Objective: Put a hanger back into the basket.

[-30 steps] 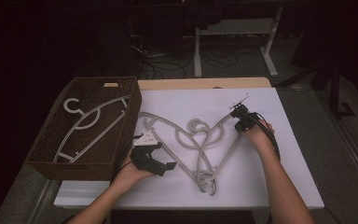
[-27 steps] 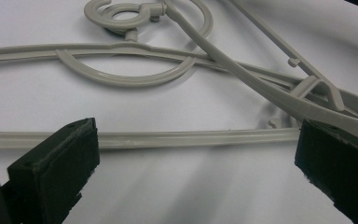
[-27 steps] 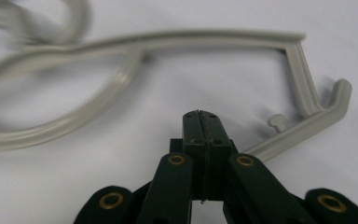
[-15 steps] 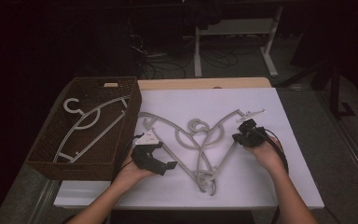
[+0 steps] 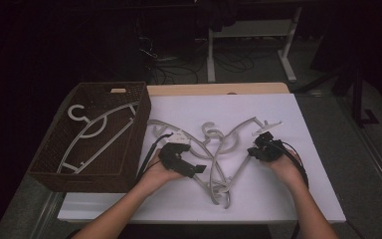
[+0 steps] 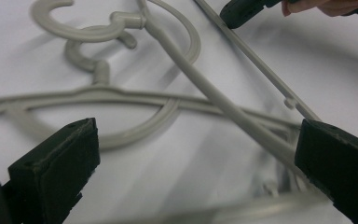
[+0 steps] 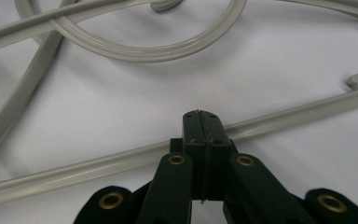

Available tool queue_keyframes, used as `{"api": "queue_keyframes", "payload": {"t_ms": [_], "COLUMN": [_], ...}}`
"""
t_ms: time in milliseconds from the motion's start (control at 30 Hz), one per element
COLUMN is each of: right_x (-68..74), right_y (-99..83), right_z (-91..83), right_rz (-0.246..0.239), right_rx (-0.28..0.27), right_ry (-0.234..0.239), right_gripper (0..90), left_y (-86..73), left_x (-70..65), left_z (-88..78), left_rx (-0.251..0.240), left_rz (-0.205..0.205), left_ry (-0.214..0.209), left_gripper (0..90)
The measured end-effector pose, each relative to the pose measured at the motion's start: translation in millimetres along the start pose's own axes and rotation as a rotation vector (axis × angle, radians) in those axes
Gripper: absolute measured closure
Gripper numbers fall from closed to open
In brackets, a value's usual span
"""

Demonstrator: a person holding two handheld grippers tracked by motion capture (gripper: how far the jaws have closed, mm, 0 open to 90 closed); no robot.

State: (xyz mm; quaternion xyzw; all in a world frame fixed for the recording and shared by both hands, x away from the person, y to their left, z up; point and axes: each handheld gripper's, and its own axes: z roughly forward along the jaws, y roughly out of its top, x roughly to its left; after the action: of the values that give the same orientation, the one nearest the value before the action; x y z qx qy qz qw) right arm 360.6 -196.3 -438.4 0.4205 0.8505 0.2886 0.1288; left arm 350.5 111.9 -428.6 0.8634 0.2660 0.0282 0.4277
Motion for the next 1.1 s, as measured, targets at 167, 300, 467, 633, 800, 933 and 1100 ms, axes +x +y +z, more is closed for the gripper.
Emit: {"api": "queue_keyframes", "payload": {"t_ms": [167, 300, 467, 633, 800, 933, 1100], "right_x": [0.4, -0.2, -0.1, 0.2, 0.3, -0.1, -1.0], "right_y": [0.0, -0.2, -0.1, 0.1, -0.1, -0.2, -0.5], "right_z": [1.3, 1.5, 1.9, 2.1, 1.7, 1.5, 1.6], "right_rz": [-0.002, -0.003, -0.004, -0.006, -0.002, 0.0, 0.001], "right_rx": [0.002, 0.004, 0.004, 0.004, 0.003, 0.0, -0.001], "right_ry": [0.002, 0.005, 0.005, 0.005, 0.005, 0.008, 0.01], "right_gripper": [89.1, 89.1, 89.1, 89.1, 89.1, 89.1, 89.0], "left_y": [15.4, 22.4, 28.3, 32.6, 32.0, 32.8, 39.1], "left_x": [-0.8, -1.0, 0.9, -1.0, -2.2, -0.1, 4.9], "left_z": [29.7, 48.3, 58.5, 66.3, 70.8, 69.9, 63.7], "left_rx": [0.057, 0.09, 0.101, 0.126, 0.13, 0.118, 0.097], "left_rz": [0.001, -0.012, -0.035, -0.034, -0.051, -0.078, -0.114], "left_ry": [-0.046, -0.067, -0.088, -0.104, -0.108, -0.108, -0.104], "left_gripper": [6.6, 14.2, 20.7, 26.6, 35.5, 49.5, 63.5]}}
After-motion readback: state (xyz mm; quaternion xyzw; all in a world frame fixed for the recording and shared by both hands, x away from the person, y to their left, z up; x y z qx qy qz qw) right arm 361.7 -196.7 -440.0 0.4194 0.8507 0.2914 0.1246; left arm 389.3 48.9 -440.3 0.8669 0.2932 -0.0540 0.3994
